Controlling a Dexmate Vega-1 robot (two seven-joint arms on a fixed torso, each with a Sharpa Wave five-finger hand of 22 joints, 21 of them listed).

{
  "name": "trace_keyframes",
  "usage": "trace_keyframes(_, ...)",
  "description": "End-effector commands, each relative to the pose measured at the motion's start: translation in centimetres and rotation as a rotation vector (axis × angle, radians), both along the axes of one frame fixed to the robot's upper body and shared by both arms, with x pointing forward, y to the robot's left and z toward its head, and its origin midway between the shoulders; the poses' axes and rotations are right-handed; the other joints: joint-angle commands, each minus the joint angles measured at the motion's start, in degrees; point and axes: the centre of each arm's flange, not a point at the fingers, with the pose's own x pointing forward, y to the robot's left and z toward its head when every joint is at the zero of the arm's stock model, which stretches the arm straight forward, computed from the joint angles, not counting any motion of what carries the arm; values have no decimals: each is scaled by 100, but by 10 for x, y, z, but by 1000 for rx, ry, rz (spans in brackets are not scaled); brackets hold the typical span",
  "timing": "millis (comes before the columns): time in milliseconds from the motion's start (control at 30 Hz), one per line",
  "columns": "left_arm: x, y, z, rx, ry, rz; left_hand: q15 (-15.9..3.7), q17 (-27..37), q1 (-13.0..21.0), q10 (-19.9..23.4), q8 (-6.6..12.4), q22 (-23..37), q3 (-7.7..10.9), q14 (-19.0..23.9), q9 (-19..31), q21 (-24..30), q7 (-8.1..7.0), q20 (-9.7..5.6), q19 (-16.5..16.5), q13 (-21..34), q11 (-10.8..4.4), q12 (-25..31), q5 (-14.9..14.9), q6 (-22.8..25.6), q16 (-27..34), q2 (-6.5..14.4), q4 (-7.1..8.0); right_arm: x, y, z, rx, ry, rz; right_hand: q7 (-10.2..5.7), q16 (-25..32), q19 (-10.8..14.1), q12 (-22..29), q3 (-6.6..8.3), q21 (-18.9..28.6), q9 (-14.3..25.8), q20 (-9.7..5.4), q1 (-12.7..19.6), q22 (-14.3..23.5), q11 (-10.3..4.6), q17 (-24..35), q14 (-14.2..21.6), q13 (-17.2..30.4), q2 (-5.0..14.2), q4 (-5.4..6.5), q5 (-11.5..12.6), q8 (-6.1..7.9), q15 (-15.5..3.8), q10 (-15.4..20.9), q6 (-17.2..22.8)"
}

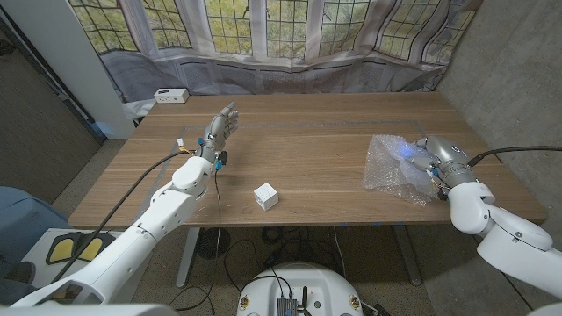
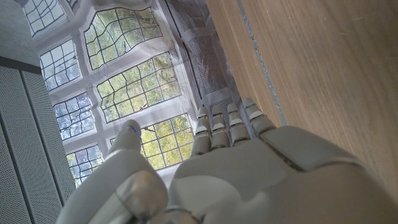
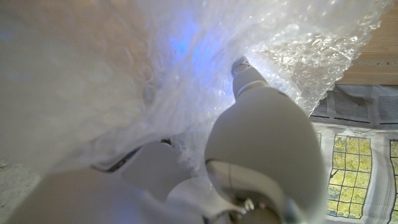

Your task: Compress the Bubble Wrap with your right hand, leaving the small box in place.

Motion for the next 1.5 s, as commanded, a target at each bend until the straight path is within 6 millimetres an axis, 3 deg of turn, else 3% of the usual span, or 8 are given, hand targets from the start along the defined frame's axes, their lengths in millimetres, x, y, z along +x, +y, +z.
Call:
trace_keyframes(33,-2,2,-2,-3,1,2,-29,17,-1,59,-19,26,62,43,7,7,31,41,3,17,0,10,-10,46,-10,34,0,8,3,-9,-7,44,7,-2,-74,-110,-40,-41,-49,7,-265,-90,10,18,-9,-180,20,0,-13,-16,12,-52,-84,-119)
trace_keyframes(1000,-6,2,-4,1,3,0,-30,17,1,57,-20,26,65,44,8,6,36,48,-1,18,-9,4,-11,53,-11,38,0,23,6,-41,-5,67,-37,39,-230,-431,-147,-58,-275,3,-166,-340,-1,54,-59,-582,-5,-9,-12,-44,18,97,-421,-480)
trace_keyframes(1333,-5,3,-6,-5,9,3,-18,17,3,63,-24,26,66,45,8,4,45,58,-7,18,1,4,-11,44,-12,39,-1,26,7,-52,-12,39,-71,38,-198,-411,-118,-68,-295,2,-151,-396,0,39,-63,-523,-10,-16,-14,-53,49,92,-379,-452)
trace_keyframes(1500,-4,2,-7,-3,17,1,-20,17,5,61,-23,26,69,47,8,5,40,59,-7,19,15,2,-11,49,-11,45,0,28,7,-56,-2,34,-74,44,-248,-568,-130,-93,-386,2,-67,-498,-2,60,-94,-626,-12,-45,3,-67,44,108,-444,-510)
